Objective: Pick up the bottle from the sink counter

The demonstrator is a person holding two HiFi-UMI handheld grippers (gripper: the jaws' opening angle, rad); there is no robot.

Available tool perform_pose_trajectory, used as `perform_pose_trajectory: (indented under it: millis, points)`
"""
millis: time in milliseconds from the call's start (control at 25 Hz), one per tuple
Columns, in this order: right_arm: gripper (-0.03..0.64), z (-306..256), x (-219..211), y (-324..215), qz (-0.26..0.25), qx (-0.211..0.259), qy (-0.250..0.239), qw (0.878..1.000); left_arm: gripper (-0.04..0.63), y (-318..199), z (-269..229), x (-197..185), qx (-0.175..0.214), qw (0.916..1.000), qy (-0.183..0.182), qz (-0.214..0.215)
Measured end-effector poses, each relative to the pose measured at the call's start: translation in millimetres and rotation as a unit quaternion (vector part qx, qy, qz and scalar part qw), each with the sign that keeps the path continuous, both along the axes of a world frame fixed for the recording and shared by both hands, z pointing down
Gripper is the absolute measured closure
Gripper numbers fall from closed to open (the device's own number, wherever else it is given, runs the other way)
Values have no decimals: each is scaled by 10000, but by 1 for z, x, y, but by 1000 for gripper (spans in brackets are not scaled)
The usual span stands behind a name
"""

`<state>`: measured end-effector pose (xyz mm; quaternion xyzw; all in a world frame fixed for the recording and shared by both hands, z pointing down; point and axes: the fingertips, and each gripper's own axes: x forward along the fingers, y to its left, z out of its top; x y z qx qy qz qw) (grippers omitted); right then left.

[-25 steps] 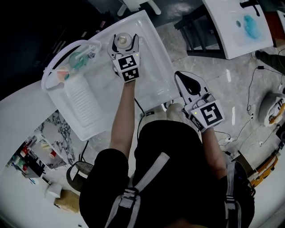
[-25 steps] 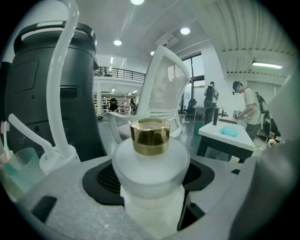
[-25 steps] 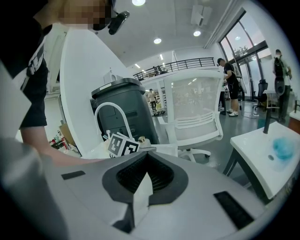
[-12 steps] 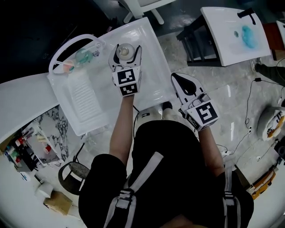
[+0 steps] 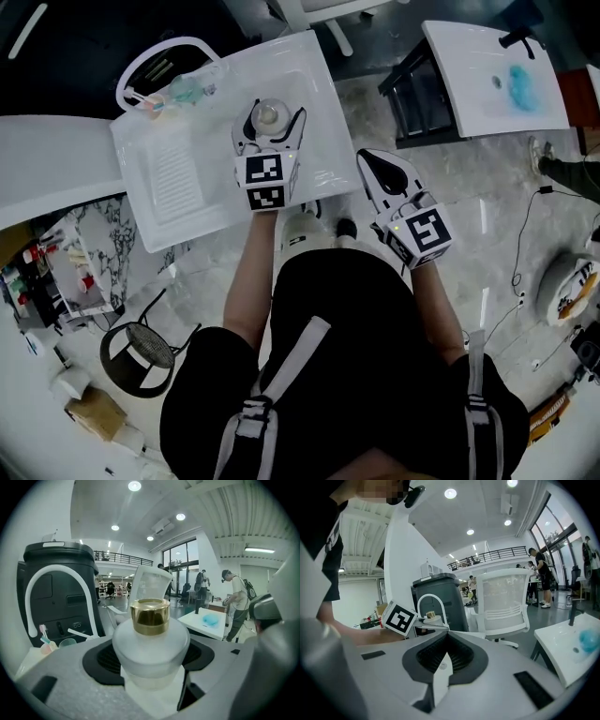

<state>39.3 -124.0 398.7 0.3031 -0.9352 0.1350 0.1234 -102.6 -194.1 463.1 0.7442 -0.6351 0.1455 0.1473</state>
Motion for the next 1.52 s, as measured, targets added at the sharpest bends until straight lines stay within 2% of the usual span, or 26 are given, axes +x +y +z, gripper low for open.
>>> perform_pose_trajectory:
  millis: [680, 840, 1160, 1440, 1520]
  points:
    - [613, -12, 65, 90, -444, 148, -254, 9986, 244, 140, -44, 85, -52, 9999, 0, 143]
    - [612, -11, 73, 106, -550, 155, -257, 9980, 244, 173, -53, 102, -52, 9996, 111, 241]
    - [612, -30, 73, 129, -861, 399, -364, 9948, 244, 218, -77, 121, 66, 9996, 54, 269]
    - [612, -36, 64, 134, -1054, 427, -418, 9926, 244, 245, -94, 122, 117, 9992, 368, 76]
    - [612, -38, 59, 134, -1098, 447, -429, 9920, 244, 251, -96, 120, 125, 9993, 343, 47]
